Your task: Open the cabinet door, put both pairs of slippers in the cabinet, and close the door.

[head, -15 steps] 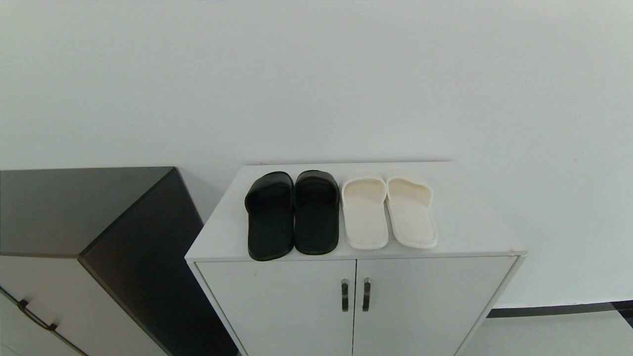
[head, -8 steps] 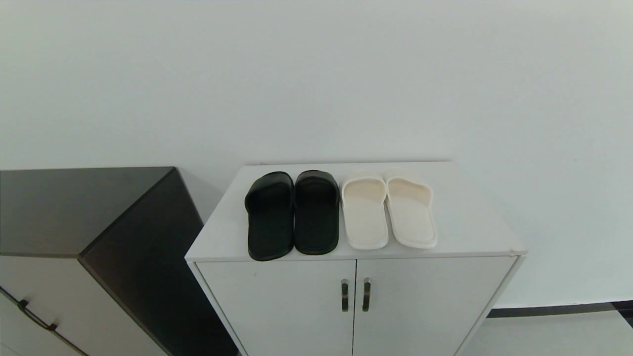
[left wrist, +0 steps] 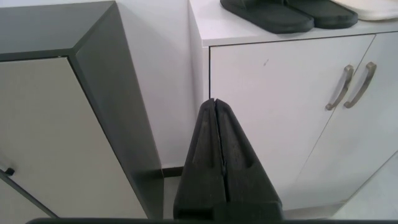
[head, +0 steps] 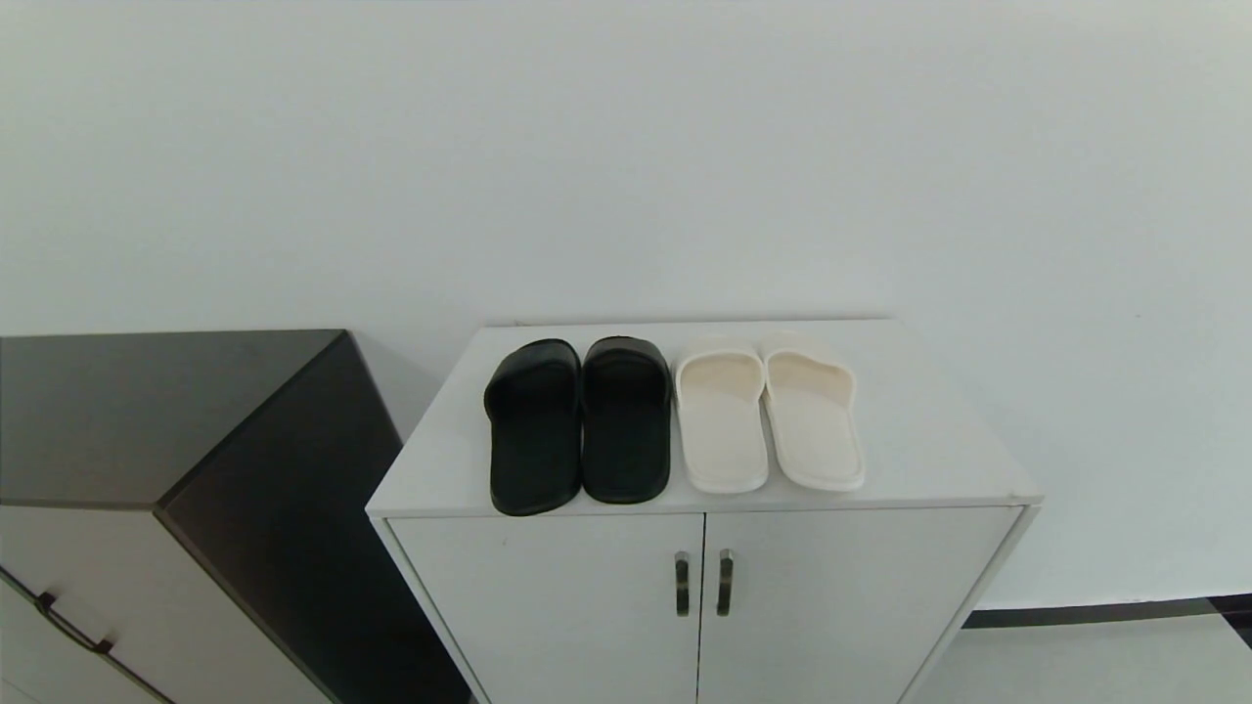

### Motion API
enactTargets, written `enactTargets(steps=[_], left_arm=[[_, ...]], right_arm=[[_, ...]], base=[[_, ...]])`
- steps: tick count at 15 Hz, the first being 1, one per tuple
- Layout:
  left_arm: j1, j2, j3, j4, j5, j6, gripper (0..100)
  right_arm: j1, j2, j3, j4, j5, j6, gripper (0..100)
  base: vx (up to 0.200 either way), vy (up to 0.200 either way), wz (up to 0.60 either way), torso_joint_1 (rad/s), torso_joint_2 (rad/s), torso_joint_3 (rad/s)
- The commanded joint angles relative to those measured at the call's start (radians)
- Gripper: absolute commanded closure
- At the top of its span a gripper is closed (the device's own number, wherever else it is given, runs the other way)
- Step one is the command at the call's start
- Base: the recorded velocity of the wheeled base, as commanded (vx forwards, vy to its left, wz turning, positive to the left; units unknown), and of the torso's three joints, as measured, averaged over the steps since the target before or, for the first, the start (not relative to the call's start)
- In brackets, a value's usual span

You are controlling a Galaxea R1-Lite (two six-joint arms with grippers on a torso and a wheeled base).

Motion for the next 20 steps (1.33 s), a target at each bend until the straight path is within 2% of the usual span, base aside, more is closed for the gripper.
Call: enactTargets(steps=[1, 2, 4, 7, 9, 11, 14, 18, 20], left_arm=[[0.0, 0.0, 0.0, 0.0, 0.0, -0.001, 100], [0.0, 0.002, 0.0, 0.0, 0.0, -0.001, 100], [0.001, 0.002, 0.0, 0.0, 0.0, -0.001, 100], [0.0, 0.0, 0.0, 0.0, 0.0, -0.001, 100], [0.0, 0.002, 0.0, 0.0, 0.0, -0.001, 100], [0.0, 0.002, 0.0, 0.0, 0.0, -0.001, 100], [0.0, 0.002, 0.0, 0.0, 0.0, -0.001, 100], [0.0, 0.0, 0.0, 0.0, 0.0, -0.001, 100], [0.001, 0.002, 0.0, 0.0, 0.0, -0.001, 100]], right_arm=[[0.265, 0.312, -0.117, -0.06, -0.095, 0.086, 0], [0.387, 0.398, -0.153, -0.072, -0.184, 0.126, 0], [0.492, 0.519, -0.251, -0.092, -0.237, 0.209, 0], [0.53, 0.649, -0.378, -0.092, -0.257, 0.235, 0], [0.581, 0.804, -0.492, -0.103, -0.434, 0.238, 0], [0.619, 0.893, -0.539, -0.161, -0.532, 0.237, 0], [0.627, 1.062, -0.653, -0.236, -0.685, 0.232, 0], [0.631, 1.185, -0.78, -0.233, -0.81, 0.229, 0], [0.631, 1.229, -0.809, -0.233, -0.823, 0.229, 0]], base=[[0.0, 0.0, 0.0, 0.0, 0.0, 0.0], [0.0, 0.0, 0.0, 0.0, 0.0, 0.0], [0.0, 0.0, 0.0, 0.0, 0.0, 0.0], [0.0, 0.0, 0.0, 0.0, 0.0, 0.0], [0.0, 0.0, 0.0, 0.0, 0.0, 0.0], [0.0, 0.0, 0.0, 0.0, 0.0, 0.0], [0.0, 0.0, 0.0, 0.0, 0.0, 0.0], [0.0, 0.0, 0.0, 0.0, 0.0, 0.0], [0.0, 0.0, 0.0, 0.0, 0.0, 0.0]])
